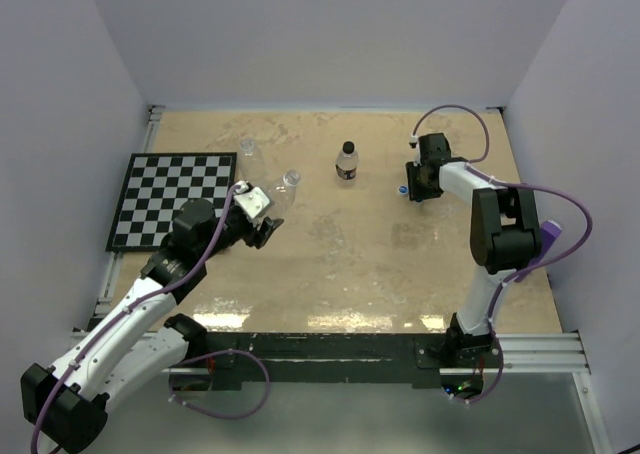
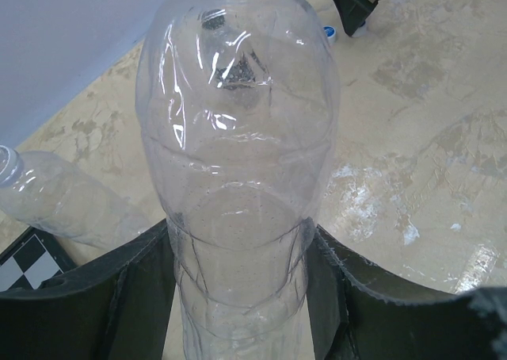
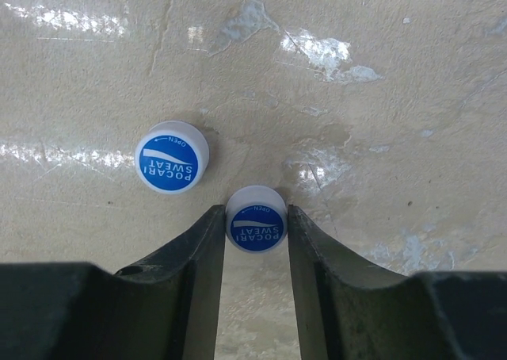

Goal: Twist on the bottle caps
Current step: Screw the bottle cap onto the plastic bottle.

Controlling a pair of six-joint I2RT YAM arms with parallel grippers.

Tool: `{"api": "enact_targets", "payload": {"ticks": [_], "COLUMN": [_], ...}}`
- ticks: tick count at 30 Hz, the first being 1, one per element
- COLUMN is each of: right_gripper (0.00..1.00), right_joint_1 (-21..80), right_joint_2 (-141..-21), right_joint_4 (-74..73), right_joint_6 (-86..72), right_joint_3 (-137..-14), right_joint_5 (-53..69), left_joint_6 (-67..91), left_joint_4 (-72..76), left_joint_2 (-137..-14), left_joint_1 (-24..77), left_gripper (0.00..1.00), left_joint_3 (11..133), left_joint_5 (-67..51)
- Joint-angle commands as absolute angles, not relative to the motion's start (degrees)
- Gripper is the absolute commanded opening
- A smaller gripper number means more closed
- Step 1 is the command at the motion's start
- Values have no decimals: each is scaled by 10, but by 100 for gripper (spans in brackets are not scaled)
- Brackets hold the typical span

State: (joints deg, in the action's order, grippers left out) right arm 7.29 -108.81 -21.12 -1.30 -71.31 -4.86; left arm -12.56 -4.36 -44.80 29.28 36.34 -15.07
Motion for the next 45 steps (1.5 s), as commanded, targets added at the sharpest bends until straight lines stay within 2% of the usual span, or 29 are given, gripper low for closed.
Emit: {"api": "enact_targets", "payload": {"ticks": [1, 3, 6, 10, 18, 30, 38, 45], "right_gripper": [36, 34, 21, 18, 17, 16, 16, 15], "right_joint_1": [68, 68, 68, 68, 76, 205, 250, 284], "right_joint_2": [-1096, -1095, -1086, -1048, -909, -676, -594, -584], "right_joint_4": [-205, -204, -202, -204, -212, -191, -218, -248], "right_joint_6": [-4, -4, -4, -4, 22, 35, 82, 130], "right_joint_3": [-722, -722, -718, -708, -672, -651, -655, -684], "right_joint_5": [-35, -33, -33, -19, 56, 206, 342, 440], "left_joint_6": [-123, -123, -126, -127, -143, -193, -231, -259], "left_joint_4": [-24, -24, -24, -24, -27, -61, -94, -96], "left_joint_2": [-446, -446, -447, -448, -463, -502, -509, -488], "left_joint_1": [293, 293, 293, 293, 293, 297, 312, 327], "left_gripper": [11, 11, 9, 8, 5, 0, 0, 0], "left_joint_3": [370, 370, 370, 370, 372, 388, 393, 382], "left_joint_5": [-163, -164, -168, -176, -205, -303, -310, -320]}}
